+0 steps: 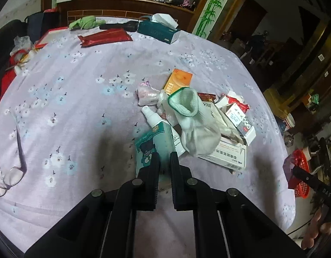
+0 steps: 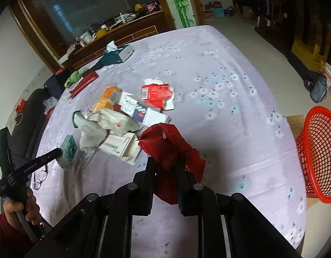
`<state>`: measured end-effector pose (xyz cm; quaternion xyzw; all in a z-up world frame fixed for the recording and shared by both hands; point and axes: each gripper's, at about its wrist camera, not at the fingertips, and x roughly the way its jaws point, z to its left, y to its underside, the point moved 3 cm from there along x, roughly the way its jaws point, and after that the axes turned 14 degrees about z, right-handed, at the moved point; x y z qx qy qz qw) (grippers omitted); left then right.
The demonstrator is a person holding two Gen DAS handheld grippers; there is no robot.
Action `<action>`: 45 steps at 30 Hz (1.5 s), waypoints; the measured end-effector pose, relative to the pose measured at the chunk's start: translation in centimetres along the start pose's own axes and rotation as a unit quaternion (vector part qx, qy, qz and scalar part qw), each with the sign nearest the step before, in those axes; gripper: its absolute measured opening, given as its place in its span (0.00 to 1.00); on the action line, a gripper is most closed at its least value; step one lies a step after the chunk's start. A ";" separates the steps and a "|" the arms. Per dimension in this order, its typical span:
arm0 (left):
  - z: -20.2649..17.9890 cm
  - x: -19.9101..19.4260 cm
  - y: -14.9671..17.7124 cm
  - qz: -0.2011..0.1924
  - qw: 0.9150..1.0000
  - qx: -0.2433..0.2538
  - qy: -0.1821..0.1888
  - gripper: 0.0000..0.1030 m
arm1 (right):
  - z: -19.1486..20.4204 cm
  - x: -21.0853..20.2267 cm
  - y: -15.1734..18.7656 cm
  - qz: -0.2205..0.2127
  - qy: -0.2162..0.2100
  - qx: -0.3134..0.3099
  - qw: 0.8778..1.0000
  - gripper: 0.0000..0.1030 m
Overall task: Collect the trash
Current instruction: 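Carry both items to the red wastebasket and open both tools to drop them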
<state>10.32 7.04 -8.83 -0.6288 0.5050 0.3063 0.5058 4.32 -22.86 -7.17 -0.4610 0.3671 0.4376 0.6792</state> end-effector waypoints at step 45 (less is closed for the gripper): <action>-49.3 8.7 6.7 0.098 0.909 0.359 0.185 0.08 | -30.4 -16.4 6.6 -0.100 0.020 0.263 0.959 0.18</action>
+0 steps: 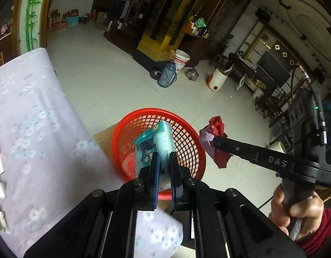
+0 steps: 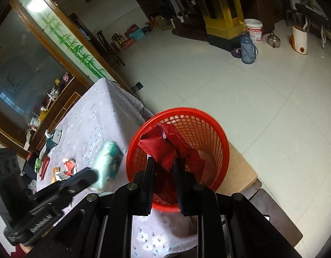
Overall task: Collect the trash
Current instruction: 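Carry both items to the red wastebasket and open both tools to drop them, then grasp the white glove with the left tool while the right tool grasps the white medicine box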
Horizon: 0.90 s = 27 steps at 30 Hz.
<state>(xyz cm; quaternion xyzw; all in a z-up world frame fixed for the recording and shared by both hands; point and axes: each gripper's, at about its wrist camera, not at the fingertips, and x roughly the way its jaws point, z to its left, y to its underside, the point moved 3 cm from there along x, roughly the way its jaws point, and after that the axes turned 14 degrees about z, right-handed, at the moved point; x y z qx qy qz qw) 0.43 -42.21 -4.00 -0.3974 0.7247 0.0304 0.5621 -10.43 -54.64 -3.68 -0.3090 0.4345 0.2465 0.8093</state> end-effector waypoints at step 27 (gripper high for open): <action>10.2 -11.3 12.5 -0.060 0.970 -0.160 -0.173 0.49 | 14.2 5.6 7.2 0.070 -0.015 -0.195 0.978 0.62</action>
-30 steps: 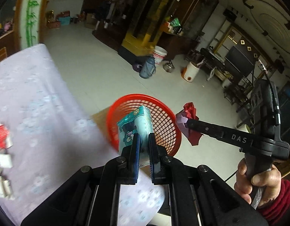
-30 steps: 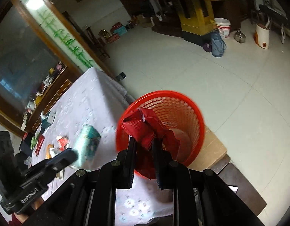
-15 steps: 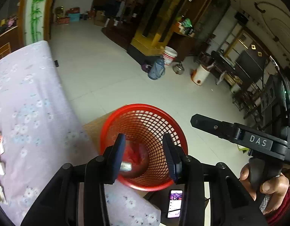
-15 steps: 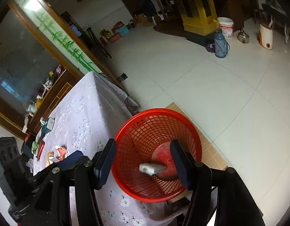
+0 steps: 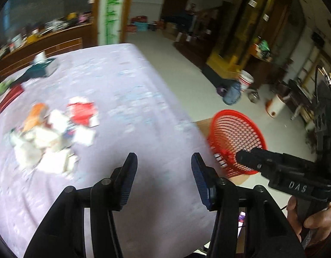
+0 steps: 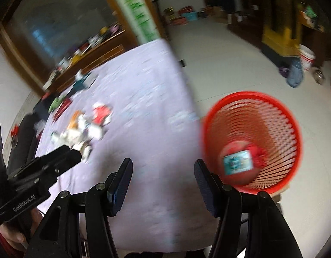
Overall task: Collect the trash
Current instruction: 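Grasp the white glove with the left tool while the right tool grasps the white medicine box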
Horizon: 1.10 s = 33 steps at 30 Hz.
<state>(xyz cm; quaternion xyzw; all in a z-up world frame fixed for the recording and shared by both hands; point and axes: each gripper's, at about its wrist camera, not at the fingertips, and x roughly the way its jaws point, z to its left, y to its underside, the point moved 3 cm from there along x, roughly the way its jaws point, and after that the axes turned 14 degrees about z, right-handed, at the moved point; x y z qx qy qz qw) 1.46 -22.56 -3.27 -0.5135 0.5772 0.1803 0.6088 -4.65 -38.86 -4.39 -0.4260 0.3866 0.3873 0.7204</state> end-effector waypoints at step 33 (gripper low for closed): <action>28.7 2.8 -0.4 0.039 0.980 -0.193 -0.022 0.50 | 14.3 4.1 3.3 0.029 0.038 -0.036 0.998 0.62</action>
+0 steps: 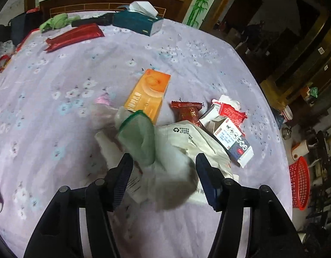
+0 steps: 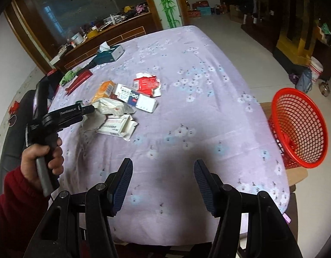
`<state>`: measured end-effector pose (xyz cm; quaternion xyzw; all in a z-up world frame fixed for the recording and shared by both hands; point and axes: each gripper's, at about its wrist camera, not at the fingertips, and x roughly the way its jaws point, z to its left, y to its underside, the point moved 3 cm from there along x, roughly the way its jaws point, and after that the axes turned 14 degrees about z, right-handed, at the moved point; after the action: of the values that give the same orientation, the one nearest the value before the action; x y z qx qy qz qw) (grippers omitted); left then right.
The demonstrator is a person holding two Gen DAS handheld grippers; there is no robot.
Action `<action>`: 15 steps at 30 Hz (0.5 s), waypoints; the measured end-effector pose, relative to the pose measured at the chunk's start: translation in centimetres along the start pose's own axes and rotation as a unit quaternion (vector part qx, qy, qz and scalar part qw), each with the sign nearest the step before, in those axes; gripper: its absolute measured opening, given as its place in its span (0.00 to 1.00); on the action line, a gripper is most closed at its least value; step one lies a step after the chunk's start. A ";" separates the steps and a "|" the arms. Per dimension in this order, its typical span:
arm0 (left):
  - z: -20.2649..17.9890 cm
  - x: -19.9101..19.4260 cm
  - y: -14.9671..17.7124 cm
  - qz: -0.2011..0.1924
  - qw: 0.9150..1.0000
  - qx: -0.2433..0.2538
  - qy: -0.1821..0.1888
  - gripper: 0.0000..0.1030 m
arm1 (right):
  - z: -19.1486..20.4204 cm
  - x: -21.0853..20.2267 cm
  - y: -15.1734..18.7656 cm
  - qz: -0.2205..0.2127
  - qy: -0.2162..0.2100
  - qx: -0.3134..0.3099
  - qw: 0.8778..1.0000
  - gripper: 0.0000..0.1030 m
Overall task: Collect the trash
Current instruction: 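Grasp the white glove with the left tool while the right tool grasps the white medicine box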
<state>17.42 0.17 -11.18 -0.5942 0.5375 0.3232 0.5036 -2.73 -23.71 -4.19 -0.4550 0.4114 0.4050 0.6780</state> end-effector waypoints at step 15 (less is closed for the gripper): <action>1.0 -5.9 3.8 -0.062 0.997 0.038 -0.003 0.18 | 5.5 6.1 -5.2 0.052 -0.058 -0.100 0.992 0.62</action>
<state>12.66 3.28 -6.96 -0.6058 0.5097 0.2729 0.5466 5.15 -18.80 -6.97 -0.4743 0.3522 0.5047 0.6295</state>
